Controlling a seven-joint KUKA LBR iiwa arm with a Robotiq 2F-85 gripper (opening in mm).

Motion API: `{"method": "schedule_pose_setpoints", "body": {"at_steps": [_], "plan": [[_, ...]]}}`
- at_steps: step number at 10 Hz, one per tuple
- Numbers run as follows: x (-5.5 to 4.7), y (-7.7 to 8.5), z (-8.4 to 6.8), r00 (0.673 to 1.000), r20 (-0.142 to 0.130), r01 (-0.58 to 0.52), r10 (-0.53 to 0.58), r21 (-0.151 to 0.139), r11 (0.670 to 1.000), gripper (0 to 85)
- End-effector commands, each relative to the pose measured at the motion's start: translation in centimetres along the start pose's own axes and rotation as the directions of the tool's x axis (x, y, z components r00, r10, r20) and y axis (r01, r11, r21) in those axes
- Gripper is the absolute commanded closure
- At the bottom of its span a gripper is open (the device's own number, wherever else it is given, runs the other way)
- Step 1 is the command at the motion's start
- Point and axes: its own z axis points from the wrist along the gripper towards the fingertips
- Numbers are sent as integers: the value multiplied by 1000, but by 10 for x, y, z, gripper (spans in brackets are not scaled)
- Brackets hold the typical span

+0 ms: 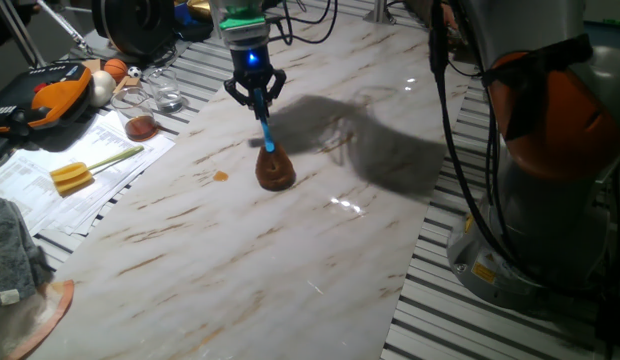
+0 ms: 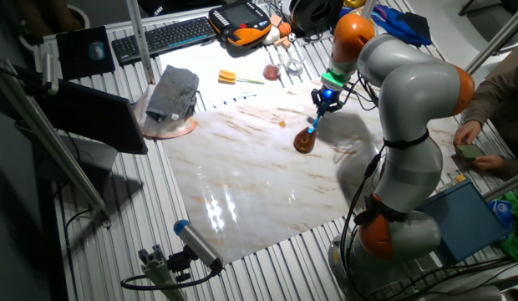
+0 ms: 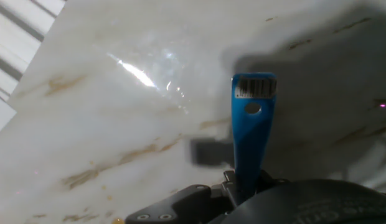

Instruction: Scrub the table with a brush

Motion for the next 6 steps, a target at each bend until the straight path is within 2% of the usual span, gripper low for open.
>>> {"method": "schedule_pose_setpoints", "body": {"at_steps": [1, 3, 5, 6], "plan": [[0, 0, 0, 1000, -6, 24, -24, -5, 1000, 850], [0, 0, 0, 997, 0, 74, -74, -11, 997, 850], [0, 0, 0, 980, 5, 200, -200, -35, 979, 850], [0, 0, 0, 969, -5, 247, -248, -59, 967, 850]]}}
